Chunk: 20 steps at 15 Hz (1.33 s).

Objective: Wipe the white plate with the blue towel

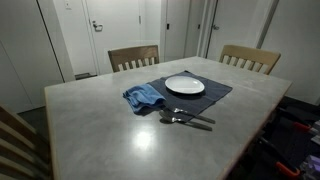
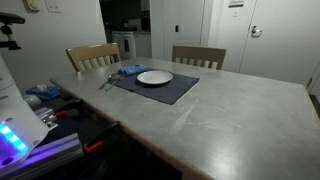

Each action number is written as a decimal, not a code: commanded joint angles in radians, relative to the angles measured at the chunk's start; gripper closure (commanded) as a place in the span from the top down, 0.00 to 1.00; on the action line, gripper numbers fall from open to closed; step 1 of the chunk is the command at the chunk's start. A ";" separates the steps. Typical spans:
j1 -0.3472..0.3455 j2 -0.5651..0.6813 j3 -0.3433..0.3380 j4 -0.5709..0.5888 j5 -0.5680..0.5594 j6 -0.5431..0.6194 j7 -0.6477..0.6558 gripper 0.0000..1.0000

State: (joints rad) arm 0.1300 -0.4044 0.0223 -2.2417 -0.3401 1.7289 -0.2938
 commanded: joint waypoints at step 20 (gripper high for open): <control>-0.002 0.161 0.169 0.001 0.365 0.123 0.729 1.00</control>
State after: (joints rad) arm 0.1341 -0.2444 0.1858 -2.2416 0.0235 1.8531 0.4364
